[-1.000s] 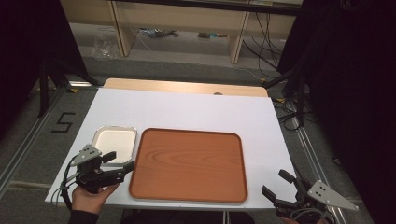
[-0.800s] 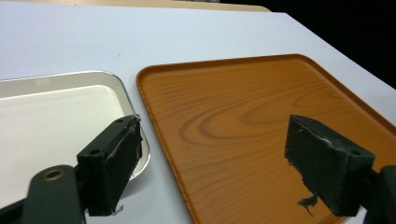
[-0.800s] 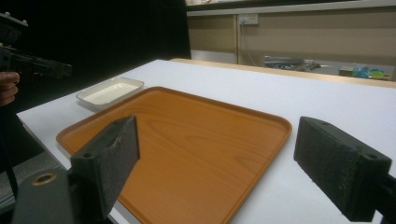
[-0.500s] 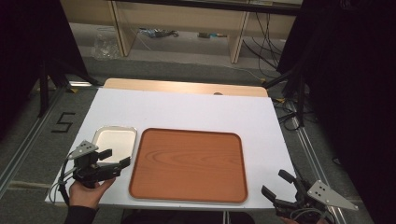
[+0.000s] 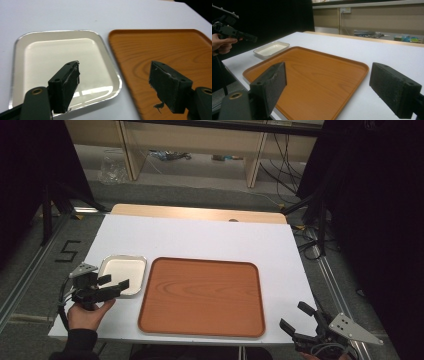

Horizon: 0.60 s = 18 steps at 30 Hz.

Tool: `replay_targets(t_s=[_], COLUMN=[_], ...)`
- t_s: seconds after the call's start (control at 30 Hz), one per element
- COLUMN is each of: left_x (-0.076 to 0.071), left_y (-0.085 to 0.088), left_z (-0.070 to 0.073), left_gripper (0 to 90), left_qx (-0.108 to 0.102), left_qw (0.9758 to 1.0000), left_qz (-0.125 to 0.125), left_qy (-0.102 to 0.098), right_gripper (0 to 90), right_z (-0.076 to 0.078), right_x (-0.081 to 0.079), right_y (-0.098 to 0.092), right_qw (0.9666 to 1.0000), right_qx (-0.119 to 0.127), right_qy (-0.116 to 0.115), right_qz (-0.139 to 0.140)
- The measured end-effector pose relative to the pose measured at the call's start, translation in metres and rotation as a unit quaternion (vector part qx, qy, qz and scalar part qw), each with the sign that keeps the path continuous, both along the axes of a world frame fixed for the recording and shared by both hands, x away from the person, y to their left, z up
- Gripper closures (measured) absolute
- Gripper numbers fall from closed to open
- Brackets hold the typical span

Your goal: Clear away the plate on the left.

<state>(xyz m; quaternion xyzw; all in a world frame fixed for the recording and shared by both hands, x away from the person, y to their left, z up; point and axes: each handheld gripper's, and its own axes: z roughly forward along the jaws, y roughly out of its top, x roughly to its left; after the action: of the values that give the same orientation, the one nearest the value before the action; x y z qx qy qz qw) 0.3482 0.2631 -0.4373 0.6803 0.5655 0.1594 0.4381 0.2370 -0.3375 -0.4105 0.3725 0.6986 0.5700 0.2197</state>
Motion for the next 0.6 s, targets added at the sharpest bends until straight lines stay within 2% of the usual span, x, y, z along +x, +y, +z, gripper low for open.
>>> replay_targets(t_s=[0.07,0.1,0.13,0.2,0.3,0.47,0.5,0.57,0.6], left_x=[0.003,0.006,0.006,0.013,0.02,0.028,0.032,0.036,0.037], left_y=[0.003,0.008,0.008,0.014,0.019,0.027,0.03,0.034,0.037], left_z=[-0.002,-0.004,-0.004,-0.007,-0.009,-0.012,-0.012,-0.014,-0.013], left_gripper=[24.9,25.5,25.6,25.6,26.1,29.3,30.0,30.6,31.7], left_qx=[-0.002,0.005,0.005,0.018,0.02,0.019,0.023,0.031,0.043], left_qw=[1.0,0.9997,0.9997,0.9991,0.9984,0.9977,0.997,0.9965,0.9956], left_qz=[0.009,0.021,0.021,0.033,0.046,0.059,0.062,0.065,0.058], left_qy=[0.003,0.006,0.006,0.019,0.028,0.03,0.04,0.043,0.059], right_gripper=[15.3,15.2,15.2,15.2,15.2,15.2,15.2,15.3,15.2], right_z=[0.0,0.0,0.0,0.0,0.0,-0.001,-0.001,-0.001,0.0], right_x=[0.001,0.001,0.001,0.001,0.001,0.001,0.001,0.001,0.001], right_y=[0.0,0.0,0.0,0.0,0.0,0.0,0.0,0.0,0.0], right_qw=[1.0,1.0,1.0,1.0,1.0,1.0,1.0,1.0,1.0], right_qx=[-0.003,-0.004,-0.004,-0.005,-0.004,-0.002,-0.003,-0.004,-0.003], right_qy=[-0.005,-0.006,-0.006,-0.007,-0.007,-0.008,-0.008,-0.008,-0.009], right_qz=[0.0,-0.001,-0.001,-0.002,-0.001,-0.002,-0.003,-0.003,-0.002])
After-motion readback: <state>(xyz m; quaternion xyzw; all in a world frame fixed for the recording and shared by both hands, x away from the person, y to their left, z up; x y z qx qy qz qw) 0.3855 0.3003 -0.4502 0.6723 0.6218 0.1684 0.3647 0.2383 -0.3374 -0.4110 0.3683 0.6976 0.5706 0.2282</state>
